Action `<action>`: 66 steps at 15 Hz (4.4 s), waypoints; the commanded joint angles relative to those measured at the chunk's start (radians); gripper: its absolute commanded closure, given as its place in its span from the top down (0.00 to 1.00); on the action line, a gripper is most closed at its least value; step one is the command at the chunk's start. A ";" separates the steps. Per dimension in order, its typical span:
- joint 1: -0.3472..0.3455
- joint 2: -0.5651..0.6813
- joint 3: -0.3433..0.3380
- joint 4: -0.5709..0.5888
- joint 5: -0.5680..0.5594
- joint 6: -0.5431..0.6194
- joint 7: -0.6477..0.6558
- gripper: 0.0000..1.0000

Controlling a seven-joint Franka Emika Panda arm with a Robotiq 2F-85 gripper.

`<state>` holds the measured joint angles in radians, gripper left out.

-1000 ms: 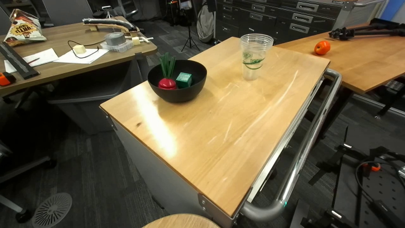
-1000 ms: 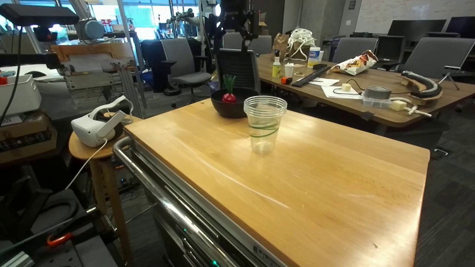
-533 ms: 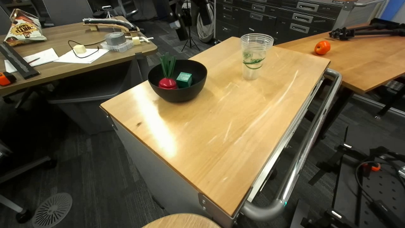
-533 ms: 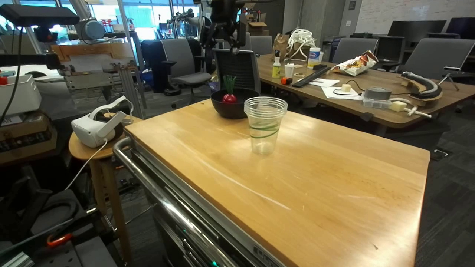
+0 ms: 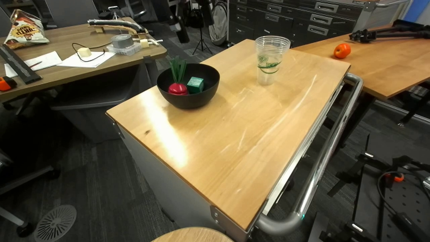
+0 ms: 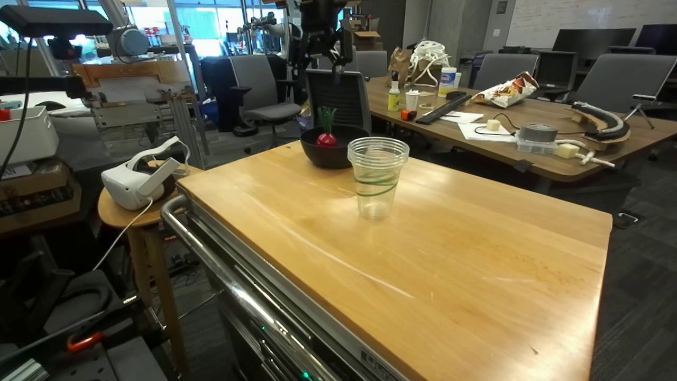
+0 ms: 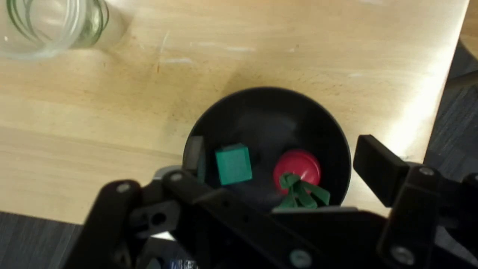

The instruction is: Stack the clear cups inside each other

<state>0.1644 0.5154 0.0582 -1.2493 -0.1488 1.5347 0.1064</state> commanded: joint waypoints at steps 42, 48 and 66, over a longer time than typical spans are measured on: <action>0.059 -0.067 0.059 -0.171 -0.026 0.369 -0.179 0.01; 0.043 -0.113 0.137 -0.194 0.062 0.304 -0.367 0.01; 0.042 -0.067 0.135 -0.267 0.106 0.156 -0.443 0.54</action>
<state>0.2167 0.5188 0.2028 -1.4614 -0.0342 1.6051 -0.3870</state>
